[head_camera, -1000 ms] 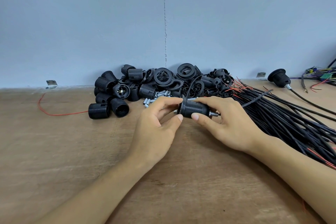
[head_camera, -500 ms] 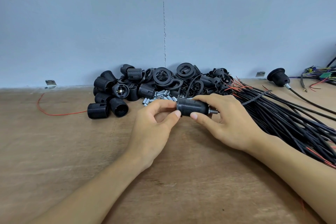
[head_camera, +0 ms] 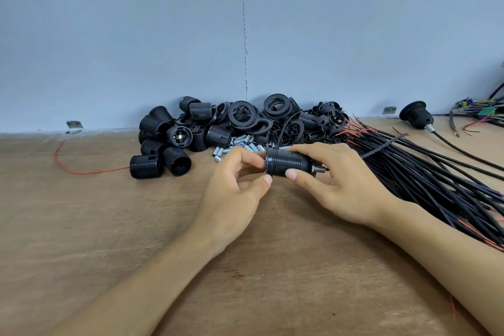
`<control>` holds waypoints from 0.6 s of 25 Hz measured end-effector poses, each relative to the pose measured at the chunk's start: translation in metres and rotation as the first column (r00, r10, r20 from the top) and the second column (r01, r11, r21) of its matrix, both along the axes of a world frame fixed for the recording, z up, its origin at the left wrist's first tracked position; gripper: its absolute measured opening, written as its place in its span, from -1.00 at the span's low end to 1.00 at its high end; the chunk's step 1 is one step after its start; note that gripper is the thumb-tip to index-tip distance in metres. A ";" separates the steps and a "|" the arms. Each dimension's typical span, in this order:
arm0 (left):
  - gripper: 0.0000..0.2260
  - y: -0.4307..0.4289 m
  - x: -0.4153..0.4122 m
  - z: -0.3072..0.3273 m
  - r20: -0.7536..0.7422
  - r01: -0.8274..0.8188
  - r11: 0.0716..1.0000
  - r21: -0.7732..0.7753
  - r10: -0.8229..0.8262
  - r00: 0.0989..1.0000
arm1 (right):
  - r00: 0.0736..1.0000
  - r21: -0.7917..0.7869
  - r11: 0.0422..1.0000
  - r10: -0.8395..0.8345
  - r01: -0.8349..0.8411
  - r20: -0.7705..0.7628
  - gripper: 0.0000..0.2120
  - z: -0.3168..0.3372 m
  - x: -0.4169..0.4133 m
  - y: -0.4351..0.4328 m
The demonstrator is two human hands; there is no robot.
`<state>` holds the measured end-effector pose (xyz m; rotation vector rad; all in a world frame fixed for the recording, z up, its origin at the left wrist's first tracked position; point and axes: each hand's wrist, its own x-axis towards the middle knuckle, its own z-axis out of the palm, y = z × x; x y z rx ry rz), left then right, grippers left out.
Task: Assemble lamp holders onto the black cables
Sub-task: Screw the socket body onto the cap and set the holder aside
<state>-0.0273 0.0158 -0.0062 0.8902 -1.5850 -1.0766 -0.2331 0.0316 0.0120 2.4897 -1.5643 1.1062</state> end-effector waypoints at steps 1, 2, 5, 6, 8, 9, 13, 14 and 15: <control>-0.79 0.000 0.000 0.001 0.015 -0.009 1.000 -0.007 0.009 1.000 | 1.000 0.002 1.000 0.003 -0.003 0.002 -0.62 0.000 0.000 0.000; -0.80 0.000 0.001 0.001 0.023 -0.017 1.000 -0.013 0.017 1.000 | 1.000 0.002 1.000 0.003 -0.003 0.002 -0.62 0.001 -0.001 0.000; -0.81 0.001 0.000 0.002 0.032 -0.048 0.998 -0.037 0.049 0.998 | 1.000 -0.002 1.000 -0.008 0.008 -0.021 -0.60 0.000 -0.001 0.000; -0.80 0.001 0.000 0.002 0.042 -0.057 0.997 -0.054 0.059 0.997 | 0.999 -0.002 1.000 -0.013 0.013 -0.029 -0.59 0.000 -0.001 0.000; -0.78 0.001 0.001 0.002 0.059 -0.062 0.994 -0.088 0.068 0.996 | 0.999 -0.004 1.000 -0.019 0.018 -0.044 -0.59 0.000 -0.002 0.000; -0.76 0.002 0.001 0.002 0.058 -0.062 0.994 -0.095 0.067 0.996 | 0.999 -0.006 1.000 -0.019 0.019 -0.051 -0.59 0.000 -0.002 0.000; -0.73 0.003 0.001 0.003 0.067 -0.066 0.991 -0.117 0.074 0.995 | 0.995 -0.037 0.999 -0.035 0.032 -0.091 -0.61 0.001 -0.003 0.001; -0.73 0.004 0.000 0.003 0.076 -0.072 0.989 -0.127 0.082 0.994 | 0.992 -0.055 0.997 -0.054 0.048 -0.117 -0.60 0.001 -0.002 0.001; -0.74 0.004 0.000 0.003 0.083 -0.077 0.988 -0.137 0.089 0.993 | 0.988 -0.069 0.996 -0.069 0.060 -0.136 -0.58 0.001 -0.002 0.001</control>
